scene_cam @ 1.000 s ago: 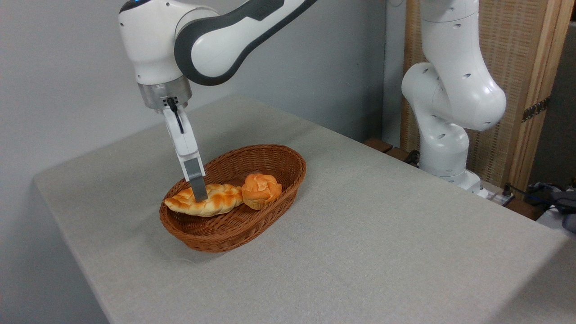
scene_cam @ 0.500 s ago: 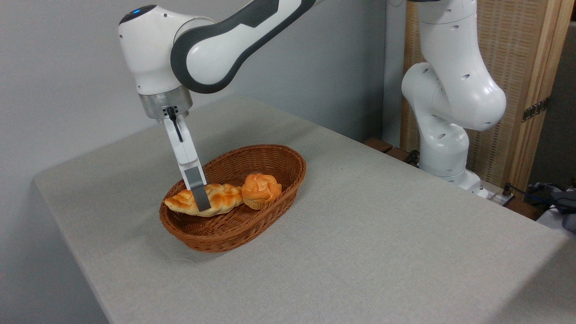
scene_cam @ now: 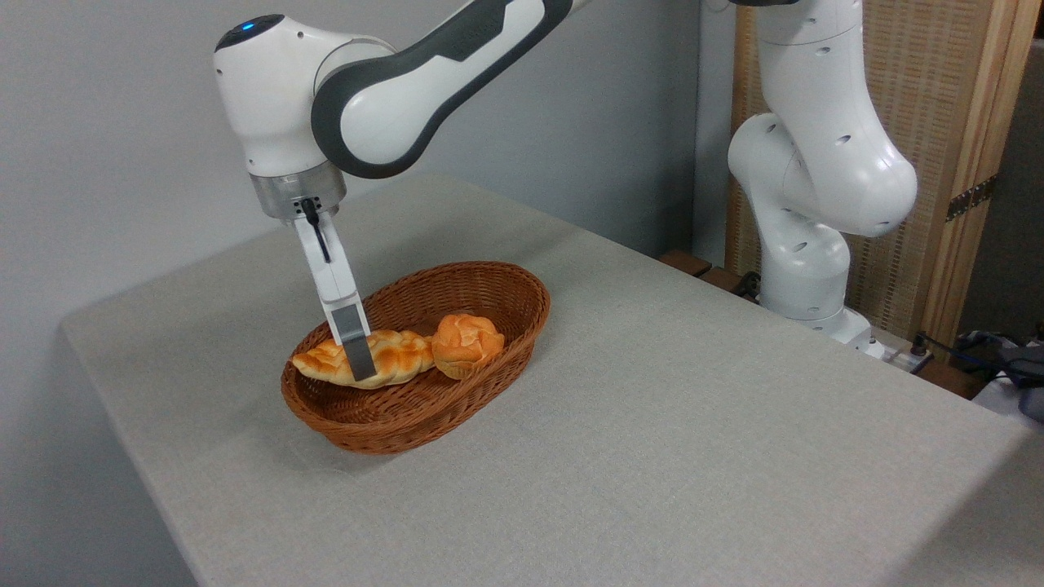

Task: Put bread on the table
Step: 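Close the gripper on the braided bread loaf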

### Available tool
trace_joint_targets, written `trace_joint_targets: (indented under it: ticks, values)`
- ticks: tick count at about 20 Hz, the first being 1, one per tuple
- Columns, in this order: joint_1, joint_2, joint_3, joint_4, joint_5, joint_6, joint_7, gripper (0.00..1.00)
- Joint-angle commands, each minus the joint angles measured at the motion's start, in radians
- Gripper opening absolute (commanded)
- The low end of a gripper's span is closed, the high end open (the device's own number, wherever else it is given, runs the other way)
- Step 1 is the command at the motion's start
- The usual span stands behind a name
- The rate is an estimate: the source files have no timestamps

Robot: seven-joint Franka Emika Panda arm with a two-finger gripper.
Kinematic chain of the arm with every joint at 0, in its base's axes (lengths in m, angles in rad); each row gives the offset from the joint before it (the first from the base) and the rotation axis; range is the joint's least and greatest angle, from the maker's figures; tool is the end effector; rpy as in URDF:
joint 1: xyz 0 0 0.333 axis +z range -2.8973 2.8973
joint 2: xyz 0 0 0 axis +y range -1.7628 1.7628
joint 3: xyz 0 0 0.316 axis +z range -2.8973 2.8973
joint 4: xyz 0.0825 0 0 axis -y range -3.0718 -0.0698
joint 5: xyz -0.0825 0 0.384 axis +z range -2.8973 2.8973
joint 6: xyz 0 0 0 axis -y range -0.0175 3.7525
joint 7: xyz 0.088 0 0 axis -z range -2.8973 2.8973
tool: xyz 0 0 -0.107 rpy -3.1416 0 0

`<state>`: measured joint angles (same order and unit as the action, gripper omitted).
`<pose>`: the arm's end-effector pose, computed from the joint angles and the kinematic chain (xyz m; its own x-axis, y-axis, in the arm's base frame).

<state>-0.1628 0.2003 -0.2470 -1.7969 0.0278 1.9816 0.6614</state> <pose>0.5663 -0.2353 0.4376 0.4732 -0.8809 0.0070 -0.8808 -0.4730 0.0241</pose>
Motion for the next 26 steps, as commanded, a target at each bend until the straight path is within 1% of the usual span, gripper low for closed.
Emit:
trace_joint_targets:
  ticks: [1,22,23,24,26]
  values:
    - [0.0,-0.002,-0.001,-0.007,-0.029,0.031,0.0,0.43]
    - [0.0,-0.006,-0.001,-0.007,-0.026,0.029,0.009,0.43]
    - [0.002,-0.009,-0.001,-0.007,-0.026,0.029,0.015,0.42]
    - [0.002,-0.012,-0.001,-0.006,-0.026,0.028,0.03,0.39]
    - [0.003,-0.022,0.0,-0.006,-0.026,0.016,0.044,0.39]
